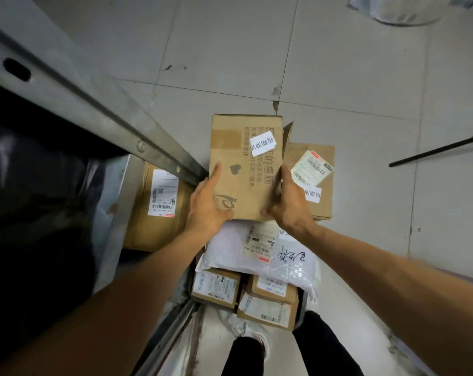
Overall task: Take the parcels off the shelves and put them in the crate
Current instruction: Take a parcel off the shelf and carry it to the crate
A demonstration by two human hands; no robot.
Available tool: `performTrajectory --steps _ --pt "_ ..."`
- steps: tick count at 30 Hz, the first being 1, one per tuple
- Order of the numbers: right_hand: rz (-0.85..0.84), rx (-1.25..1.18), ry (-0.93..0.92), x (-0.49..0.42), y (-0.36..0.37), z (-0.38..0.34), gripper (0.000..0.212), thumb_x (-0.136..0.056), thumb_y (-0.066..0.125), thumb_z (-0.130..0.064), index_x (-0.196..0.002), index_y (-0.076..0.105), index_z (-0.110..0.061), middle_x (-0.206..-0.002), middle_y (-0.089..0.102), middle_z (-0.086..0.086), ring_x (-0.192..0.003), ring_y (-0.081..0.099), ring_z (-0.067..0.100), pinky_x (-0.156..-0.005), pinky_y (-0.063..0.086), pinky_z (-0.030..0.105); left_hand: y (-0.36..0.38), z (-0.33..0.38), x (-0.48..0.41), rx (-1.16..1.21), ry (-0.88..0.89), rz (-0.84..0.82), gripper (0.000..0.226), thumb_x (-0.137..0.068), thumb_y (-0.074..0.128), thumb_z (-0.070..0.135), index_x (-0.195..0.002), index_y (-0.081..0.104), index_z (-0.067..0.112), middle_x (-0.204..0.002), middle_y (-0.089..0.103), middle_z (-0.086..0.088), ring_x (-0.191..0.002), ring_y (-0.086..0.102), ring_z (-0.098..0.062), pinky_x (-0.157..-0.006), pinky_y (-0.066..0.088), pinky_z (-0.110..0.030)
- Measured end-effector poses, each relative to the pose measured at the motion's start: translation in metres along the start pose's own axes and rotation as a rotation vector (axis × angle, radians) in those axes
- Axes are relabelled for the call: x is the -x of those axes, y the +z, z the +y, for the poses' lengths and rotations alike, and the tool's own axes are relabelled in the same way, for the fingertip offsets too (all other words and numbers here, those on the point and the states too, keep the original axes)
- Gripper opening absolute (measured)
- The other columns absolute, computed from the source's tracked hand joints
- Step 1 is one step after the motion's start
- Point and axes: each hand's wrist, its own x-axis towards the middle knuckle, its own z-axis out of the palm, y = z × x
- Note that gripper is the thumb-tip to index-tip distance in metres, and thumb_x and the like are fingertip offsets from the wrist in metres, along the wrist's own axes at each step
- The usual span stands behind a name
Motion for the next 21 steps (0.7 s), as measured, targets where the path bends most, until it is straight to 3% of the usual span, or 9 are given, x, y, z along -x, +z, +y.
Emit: performTrajectory --steps 4,9,12,17,21 --pt "0.008 -0.021 -0.003 -0.013 -0.001 0.0 0.089 -0.071 0.063 0.012 -0.144 0.025 -0.019 -0.118 0.054 0.004 -0.106 0.054 0.023 -0.079 0.048 0.03 0.004 0.002 -0.007 -0.005 0.01 -0.014 0.105 -0.074 0.077 0.0 -0.153 0.017 0.034 -0.14 0.041 -0.003 -0.128 0.042 -0.019 -0.108 0.035 -0.028" --pt "-0.048 0.027 0.031 -0.005 0.005 0.007 0.09 -0.076 0.065 0.004 -0.147 0.013 -0.017 -0.126 0.053 0.009 -0.104 0.052 0.023 -0.083 0.051 0.038 0.005 -0.002 -0.004 -0.024 -0.01 -0.033 0.104 -0.074 0.077 0.002 -0.153 0.016 0.032 -0.134 0.042 -0.003 -0.127 0.042 -0.018 -0.106 0.033 -0.026" --pt "-0.055 0.019 0.041 -0.004 0.003 0.005 0.086 -0.073 0.071 0.004 -0.141 0.022 -0.015 -0.124 0.055 0.007 -0.099 0.05 0.02 -0.078 0.046 0.032 0.0 -0.002 -0.004 -0.033 -0.013 -0.049 0.104 -0.076 0.077 0.003 -0.154 0.015 0.031 -0.134 0.042 -0.005 -0.127 0.041 -0.02 -0.109 0.035 -0.033" --pt "-0.025 0.219 0.032 0.012 -0.016 -0.007 0.056 -0.08 0.07 -0.005 -0.128 0.042 -0.007 -0.117 0.057 0.014 -0.104 0.057 0.029 -0.091 0.051 0.04 -0.009 0.015 0.01 -0.072 0.014 -0.019 0.097 -0.076 0.078 0.011 -0.152 0.021 0.03 -0.133 0.042 -0.004 -0.129 0.038 -0.02 -0.106 0.034 -0.034" --pt "-0.075 0.371 -0.06 0.048 -0.045 -0.035 0.066 -0.078 0.077 -0.017 -0.134 0.044 -0.005 -0.125 0.053 0.014 -0.113 0.052 0.03 -0.093 0.046 0.034 -0.025 0.051 0.039 -0.208 0.088 -0.01 0.084 -0.072 0.081 0.024 -0.145 0.039 0.027 -0.135 0.048 -0.001 -0.126 0.045 -0.021 -0.099 0.037 -0.031"
